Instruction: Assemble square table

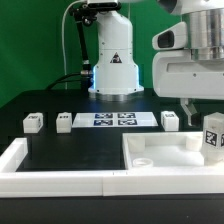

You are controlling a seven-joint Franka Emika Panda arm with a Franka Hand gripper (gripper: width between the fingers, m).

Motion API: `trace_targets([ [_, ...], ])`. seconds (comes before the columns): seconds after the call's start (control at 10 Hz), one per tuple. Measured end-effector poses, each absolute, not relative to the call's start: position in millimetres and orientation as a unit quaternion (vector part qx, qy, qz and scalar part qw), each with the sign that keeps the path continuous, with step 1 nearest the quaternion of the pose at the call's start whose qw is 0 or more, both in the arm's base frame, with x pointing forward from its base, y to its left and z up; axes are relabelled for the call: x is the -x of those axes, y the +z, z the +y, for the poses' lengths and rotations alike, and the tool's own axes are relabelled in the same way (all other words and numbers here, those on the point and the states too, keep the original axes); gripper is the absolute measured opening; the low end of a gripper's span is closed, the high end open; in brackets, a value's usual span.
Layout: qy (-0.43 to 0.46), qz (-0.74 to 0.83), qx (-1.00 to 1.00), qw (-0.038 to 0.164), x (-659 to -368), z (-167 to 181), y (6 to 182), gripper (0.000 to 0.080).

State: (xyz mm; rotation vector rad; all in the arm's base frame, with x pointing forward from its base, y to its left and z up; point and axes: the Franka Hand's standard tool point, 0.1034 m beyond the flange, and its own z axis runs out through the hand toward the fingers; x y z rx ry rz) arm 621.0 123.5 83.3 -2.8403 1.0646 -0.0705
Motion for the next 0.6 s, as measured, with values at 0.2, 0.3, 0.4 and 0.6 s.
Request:
trace_targets([
  [0.2,-0.029,0.241,0.969,0.051,-620.6,125.5,83.3,0.0647],
  [0.3,-0.031,0.197,0.979,0.05,-620.7,125.3,83.3,0.0647],
  [0.4,-0.034,0.132,0.989,0.048,-621.6,123.7,83.2,0.0647],
  [0.6,-0.034,0.05,0.997,0.043,-624.0,122.6,82.6,0.0649],
])
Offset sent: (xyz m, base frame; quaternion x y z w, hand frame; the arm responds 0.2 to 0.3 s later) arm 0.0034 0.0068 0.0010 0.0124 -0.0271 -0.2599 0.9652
